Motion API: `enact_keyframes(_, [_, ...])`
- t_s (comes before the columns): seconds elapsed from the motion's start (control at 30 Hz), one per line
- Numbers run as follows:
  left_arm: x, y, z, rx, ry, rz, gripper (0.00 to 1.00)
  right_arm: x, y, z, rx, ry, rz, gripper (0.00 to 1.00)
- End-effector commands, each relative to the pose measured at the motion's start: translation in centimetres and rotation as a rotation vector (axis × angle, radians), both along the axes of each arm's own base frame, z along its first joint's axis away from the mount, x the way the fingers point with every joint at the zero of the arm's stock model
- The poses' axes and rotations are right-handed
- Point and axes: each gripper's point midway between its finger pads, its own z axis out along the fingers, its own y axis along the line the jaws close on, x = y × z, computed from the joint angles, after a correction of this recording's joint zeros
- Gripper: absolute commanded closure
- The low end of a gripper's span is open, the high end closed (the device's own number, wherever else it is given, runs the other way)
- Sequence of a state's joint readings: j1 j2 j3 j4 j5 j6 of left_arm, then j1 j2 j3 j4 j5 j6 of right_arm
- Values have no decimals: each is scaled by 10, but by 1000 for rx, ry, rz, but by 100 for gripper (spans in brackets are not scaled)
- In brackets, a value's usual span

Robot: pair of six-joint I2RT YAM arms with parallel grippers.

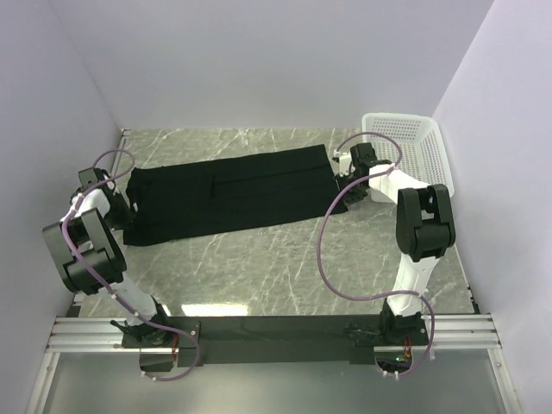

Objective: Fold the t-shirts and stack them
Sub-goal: Fold the tshirt

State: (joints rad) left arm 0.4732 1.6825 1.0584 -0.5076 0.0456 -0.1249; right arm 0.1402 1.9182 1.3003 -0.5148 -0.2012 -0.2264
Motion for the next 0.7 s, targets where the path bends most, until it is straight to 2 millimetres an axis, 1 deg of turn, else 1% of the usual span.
enact_keyframes(0.0, [-6, 14, 36, 91, -49, 61, 99, 11, -23, 21, -66, -85, -30, 100])
enact_keyframes(0.1, [-12, 10, 43, 85, -49, 77, 99, 9, -19, 24, -48, -86, -11, 100])
enact_keyframes(0.23, [-24, -2, 40, 40, -38, 96, 99, 9, -17, 20, -37, -70, -6, 100])
enact_keyframes(0.3, [-30, -6, 29, 24, -10, 96, 99, 9, -15, 19, -33, -67, -1, 100])
enact_keyframes(0.37, [-36, -5, 14, 17, 39, 105, 99, 8, -14, 18, -31, -61, 3, 100])
enact_keyframes(0.4, [-37, -5, 0, -3, 84, 108, 99, 9, -15, 19, -29, -63, 5, 100])
enact_keyframes(0.47, [-33, -3, -15, -20, 120, 132, 99, 8, -14, 18, -31, -57, 9, 100])
enact_keyframes(0.5, [-32, -2, -18, -20, 127, 138, 99, 8, -15, 17, -35, -57, 11, 100])
enact_keyframes(0.53, [-29, 2, -19, -11, 126, 145, 99, 8, -15, 18, -37, -57, 12, 100])
enact_keyframes(0.6, [-31, 12, -21, 32, 153, 171, 99, 7, -16, 18, -43, -61, 12, 100])
enact_keyframes(0.67, [-28, 21, -16, 75, 150, 179, 97, 8, -16, 19, -50, -69, 13, 100])
